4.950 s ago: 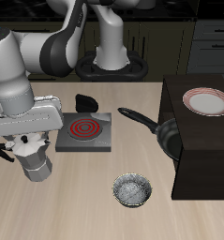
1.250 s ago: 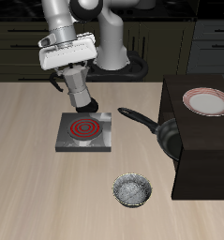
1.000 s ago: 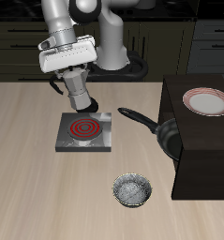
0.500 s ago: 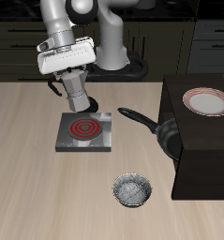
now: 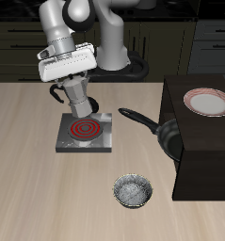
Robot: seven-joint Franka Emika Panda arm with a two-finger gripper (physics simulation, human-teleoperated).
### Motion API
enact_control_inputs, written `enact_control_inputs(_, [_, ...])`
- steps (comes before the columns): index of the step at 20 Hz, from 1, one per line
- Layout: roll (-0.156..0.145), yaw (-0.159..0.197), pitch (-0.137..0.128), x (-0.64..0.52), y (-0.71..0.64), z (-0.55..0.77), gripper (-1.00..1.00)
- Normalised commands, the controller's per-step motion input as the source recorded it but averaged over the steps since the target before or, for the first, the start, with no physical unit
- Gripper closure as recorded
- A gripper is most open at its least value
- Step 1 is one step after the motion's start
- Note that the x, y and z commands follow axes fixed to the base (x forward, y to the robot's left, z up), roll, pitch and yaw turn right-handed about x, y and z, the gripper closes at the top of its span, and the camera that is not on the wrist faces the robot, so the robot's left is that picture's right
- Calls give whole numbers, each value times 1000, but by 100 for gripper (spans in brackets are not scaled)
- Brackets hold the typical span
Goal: Place the frypan on the top layer of the shelf and place the moka pot on the stove
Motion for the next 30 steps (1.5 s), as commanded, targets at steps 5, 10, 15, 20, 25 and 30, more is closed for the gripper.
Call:
enact_control_inputs(5, [3, 12, -11, 13, 26, -69, 100])
enact_control_inputs(10, [4, 27, 5, 57, -3, -146, 100])
enact_control_inputs(15, [-7, -2, 19, 35, -9, -115, 100])
enact_control_inputs(20, [0, -12, 32, 32, -14, -82, 100])
enact_control_inputs(25, [13, 6, 19, 82, 24, -102, 100])
enact_control_inputs(30, [17, 7, 22, -14, 83, -119, 100])
